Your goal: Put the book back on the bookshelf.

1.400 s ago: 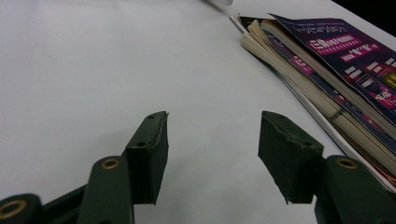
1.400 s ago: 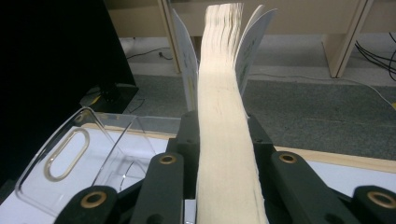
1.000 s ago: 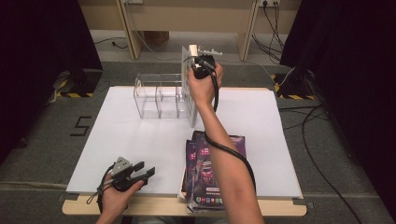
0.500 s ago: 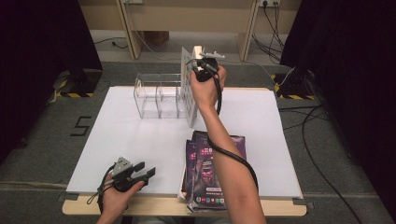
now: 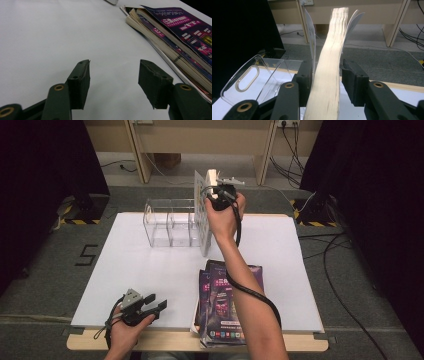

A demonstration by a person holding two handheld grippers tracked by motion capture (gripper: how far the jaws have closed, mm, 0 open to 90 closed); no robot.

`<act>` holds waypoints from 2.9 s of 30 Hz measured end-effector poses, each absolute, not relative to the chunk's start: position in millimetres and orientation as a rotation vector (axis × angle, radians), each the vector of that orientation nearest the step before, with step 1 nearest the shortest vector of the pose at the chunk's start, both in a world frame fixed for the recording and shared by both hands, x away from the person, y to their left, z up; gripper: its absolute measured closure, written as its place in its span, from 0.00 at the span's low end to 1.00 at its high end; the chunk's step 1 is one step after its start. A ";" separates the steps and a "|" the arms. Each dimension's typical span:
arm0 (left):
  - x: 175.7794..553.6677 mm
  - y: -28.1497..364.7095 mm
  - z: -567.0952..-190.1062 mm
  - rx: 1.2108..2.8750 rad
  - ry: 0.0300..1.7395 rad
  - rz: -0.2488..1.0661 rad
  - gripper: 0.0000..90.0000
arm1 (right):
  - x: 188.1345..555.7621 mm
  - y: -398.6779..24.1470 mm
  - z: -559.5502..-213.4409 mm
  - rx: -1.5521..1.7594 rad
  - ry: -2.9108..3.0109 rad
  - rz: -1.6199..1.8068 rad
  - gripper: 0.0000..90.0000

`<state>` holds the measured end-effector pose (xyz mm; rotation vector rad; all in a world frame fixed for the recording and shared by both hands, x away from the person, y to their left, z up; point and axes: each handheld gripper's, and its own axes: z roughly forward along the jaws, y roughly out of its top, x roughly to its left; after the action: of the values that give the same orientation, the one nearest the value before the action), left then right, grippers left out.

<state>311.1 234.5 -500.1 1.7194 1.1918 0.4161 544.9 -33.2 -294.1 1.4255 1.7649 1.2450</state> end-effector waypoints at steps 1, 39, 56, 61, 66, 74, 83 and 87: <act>311.1 234.5 -500.1 1.719 1.192 0.416 0.47 | 544.9 -33.2 -294.1 1.425 1.765 1.245 0.68; 310.8 232.5 -500.2 1.716 1.190 0.414 0.46 | 502.3 -47.9 -300.3 1.412 1.822 1.274 0.63; 311.3 230.4 -500.6 1.718 1.187 0.417 0.46 | 494.4 -56.9 -308.3 1.423 1.852 1.270 0.63; 311.6 229.4 -500.8 1.718 1.188 0.409 0.46 | 490.2 -62.8 -313.2 1.448 1.864 1.274 0.63; 312.4 226.7 -499.5 1.716 1.182 0.400 0.46 | 485.4 -71.0 -321.4 1.468 1.882 1.266 0.63; 315.8 224.7 -494.1 1.697 1.180 0.395 0.45 | 477.0 -82.2 -332.6 1.485 1.911 1.223 0.64; 318.9 217.5 -488.0 1.706 1.167 0.365 0.45 | 464.9 -101.0 -355.0 1.536 1.952 1.161 0.64; 319.6 216.0 -485.5 1.710 1.160 0.365 0.45 | 459.2 -111.4 -366.4 1.558 1.963 1.141 0.64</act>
<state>319.6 216.0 -485.5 1.7099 1.1603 0.3646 459.2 -111.4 -366.4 1.5580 1.9627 1.1411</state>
